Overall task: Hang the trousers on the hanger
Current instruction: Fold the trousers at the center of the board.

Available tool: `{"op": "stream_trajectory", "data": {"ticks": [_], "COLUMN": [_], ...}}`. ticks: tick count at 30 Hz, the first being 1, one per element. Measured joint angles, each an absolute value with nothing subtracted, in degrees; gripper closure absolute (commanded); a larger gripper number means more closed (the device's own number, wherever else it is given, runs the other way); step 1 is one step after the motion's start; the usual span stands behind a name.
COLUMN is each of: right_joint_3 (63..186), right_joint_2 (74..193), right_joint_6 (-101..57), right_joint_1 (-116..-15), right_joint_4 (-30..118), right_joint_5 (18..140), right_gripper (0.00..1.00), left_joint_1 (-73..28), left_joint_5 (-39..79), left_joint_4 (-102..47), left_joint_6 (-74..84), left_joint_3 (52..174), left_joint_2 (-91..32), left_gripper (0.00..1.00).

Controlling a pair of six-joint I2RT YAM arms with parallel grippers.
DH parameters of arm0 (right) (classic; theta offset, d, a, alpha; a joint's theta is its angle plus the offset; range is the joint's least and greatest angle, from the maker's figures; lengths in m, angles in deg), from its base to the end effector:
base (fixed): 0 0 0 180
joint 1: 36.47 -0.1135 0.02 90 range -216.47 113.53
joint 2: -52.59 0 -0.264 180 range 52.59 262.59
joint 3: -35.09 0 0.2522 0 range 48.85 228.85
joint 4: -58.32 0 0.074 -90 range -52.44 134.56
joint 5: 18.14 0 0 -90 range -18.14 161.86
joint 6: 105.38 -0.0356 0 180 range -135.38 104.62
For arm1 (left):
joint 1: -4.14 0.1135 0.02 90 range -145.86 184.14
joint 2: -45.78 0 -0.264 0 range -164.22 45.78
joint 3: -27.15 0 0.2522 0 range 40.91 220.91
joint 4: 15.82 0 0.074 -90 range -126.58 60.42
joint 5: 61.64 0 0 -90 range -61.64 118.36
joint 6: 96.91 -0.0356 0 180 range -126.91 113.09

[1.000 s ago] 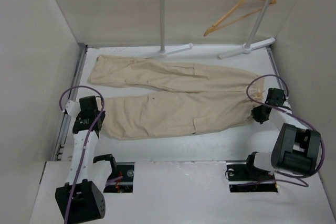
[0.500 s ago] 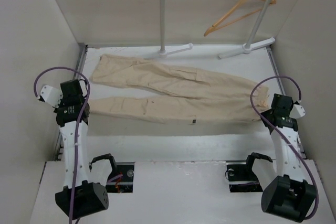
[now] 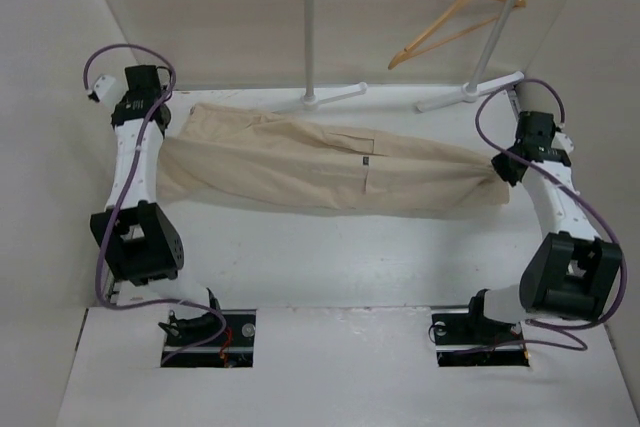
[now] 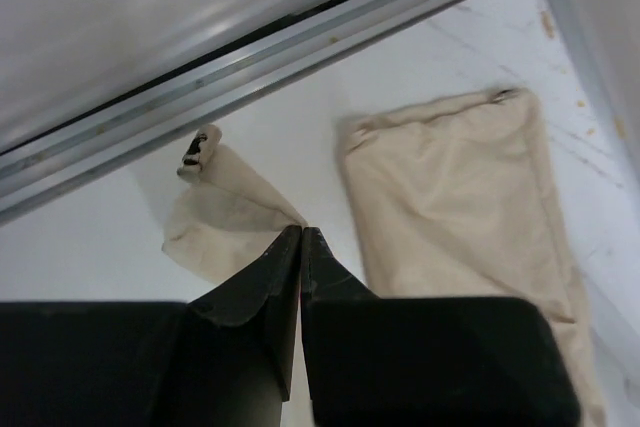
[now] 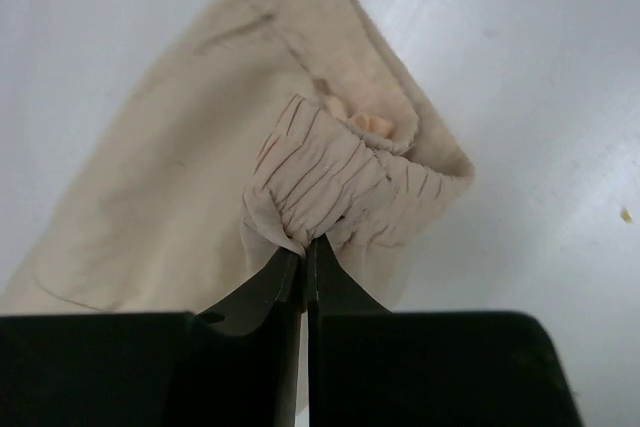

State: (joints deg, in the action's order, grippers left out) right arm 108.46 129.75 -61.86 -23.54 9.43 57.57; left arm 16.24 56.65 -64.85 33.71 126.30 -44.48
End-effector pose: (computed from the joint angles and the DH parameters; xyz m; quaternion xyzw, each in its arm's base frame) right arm 0.2697 -0.0709 0.2679 0.5004 0.7968 -0.0212 0.3380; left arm 0.3396 0.0901 0.3486 -0.4827 0.7422 0.1141 0.4507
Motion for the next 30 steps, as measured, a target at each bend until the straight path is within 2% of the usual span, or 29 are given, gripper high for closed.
{"op": "stream_trajectory", "data": {"ticks": [10, 14, 17, 21, 24, 25, 27, 30], "right_joint_3": [131.61, 145.62, 155.89, 166.71, 168.94, 168.96, 168.61, 163.23], "right_joint_2": [153.45, 164.59, 172.20, 180.59, 183.19, 183.28, 182.78, 178.17], "right_joint_6": [-60.20, -59.46, -58.45, -57.80, -57.84, -57.78, -57.47, -57.34], "right_joint_1": [-23.78, -23.78, -23.74, -23.17, -22.93, -22.91, -23.10, -24.42], "right_joint_4": [10.41, 8.03, 6.50, 5.10, 4.03, 3.59, 2.98, 4.97], "right_joint_5": [62.97, 64.63, 64.74, 64.68, 64.50, 64.37, 64.24, 64.11], "right_gripper": [0.96, 0.96, 0.92, 0.77, 0.47, 0.39, 0.33, 0.26], "left_joint_1": [12.02, 11.25, 11.04, 11.41, 11.78, 11.82, 12.11, 12.43], "left_joint_5": [57.13, 57.15, 57.92, 58.27, 57.09, 56.41, 54.82, 52.24], "left_joint_4": [-64.46, -65.20, -63.34, -58.93, -55.21, -53.92, -50.62, -47.41], "left_joint_6": [31.37, 30.78, 30.33, 29.76, 29.14, 29.01, 29.06, 29.58], "left_joint_3": [157.60, 171.19, 177.27, 177.90, 177.88, 177.51, 173.90, 158.28], "left_joint_2": [-71.60, -83.21, -89.42, -93.26, -94.66, -94.73, -92.91, -83.78], "left_gripper": [0.97, 0.97, 0.94, 0.80, 0.56, 0.52, 0.47, 0.46]}}
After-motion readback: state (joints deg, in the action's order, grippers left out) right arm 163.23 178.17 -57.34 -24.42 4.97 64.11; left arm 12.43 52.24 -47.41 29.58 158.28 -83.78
